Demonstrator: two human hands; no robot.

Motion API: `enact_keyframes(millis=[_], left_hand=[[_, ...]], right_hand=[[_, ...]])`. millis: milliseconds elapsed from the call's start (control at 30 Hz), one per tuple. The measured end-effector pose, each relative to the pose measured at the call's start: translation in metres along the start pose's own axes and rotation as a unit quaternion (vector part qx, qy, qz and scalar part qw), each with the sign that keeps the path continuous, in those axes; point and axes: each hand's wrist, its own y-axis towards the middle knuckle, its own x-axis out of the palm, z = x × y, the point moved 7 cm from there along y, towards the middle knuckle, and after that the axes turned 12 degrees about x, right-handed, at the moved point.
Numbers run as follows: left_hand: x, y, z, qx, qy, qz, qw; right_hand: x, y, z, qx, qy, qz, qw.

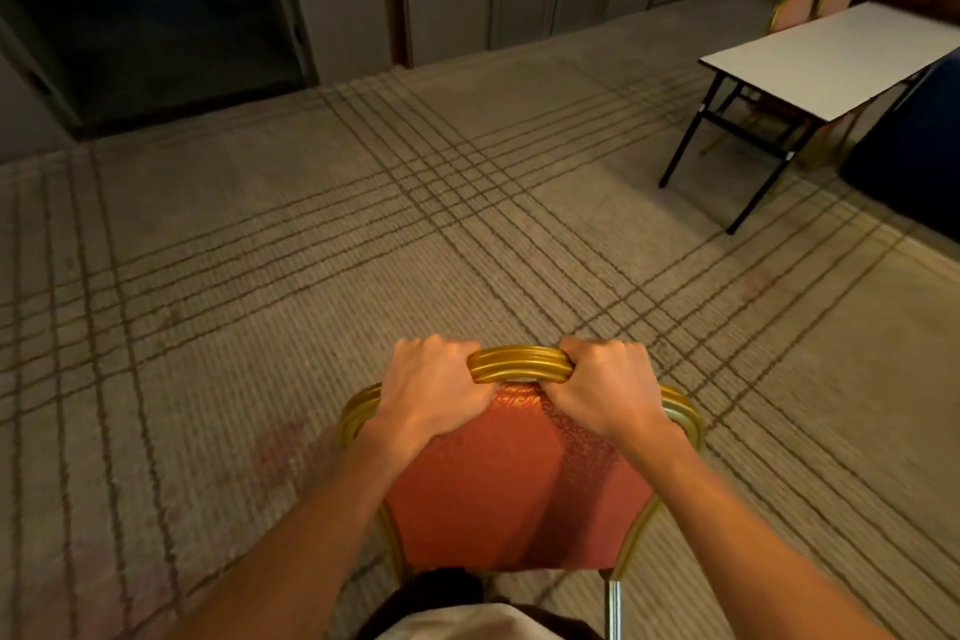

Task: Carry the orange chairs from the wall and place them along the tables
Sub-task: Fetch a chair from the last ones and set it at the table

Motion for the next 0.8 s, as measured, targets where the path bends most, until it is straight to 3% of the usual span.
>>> enact_keyframes(millis=[333, 567, 667, 800], left_hand=[[-0.023, 0.219, -0.079, 0.067, 0.009, 0.015, 0.998], [0.014, 0.374, -0.132, 0.050, -0.018, -0.005, 0.999], [0.021, 0.441, -0.154, 0.037, -0.009, -0.006, 0.999], [0.013, 0.530, -0.183, 0.033, 0.031, 0.009, 0.999]], right_hand=[[-0.013, 0.213, 0.005, 0.037, -0.001, 0.038, 0.999], [0.031, 0.379, 0.035, 0.017, 0.030, 0.049, 0.998], [0.039, 0.454, 0.041, 0.005, 0.041, 0.033, 0.999], [0.036, 0.554, 0.049, -0.007, 0.060, 0.069, 0.996]])
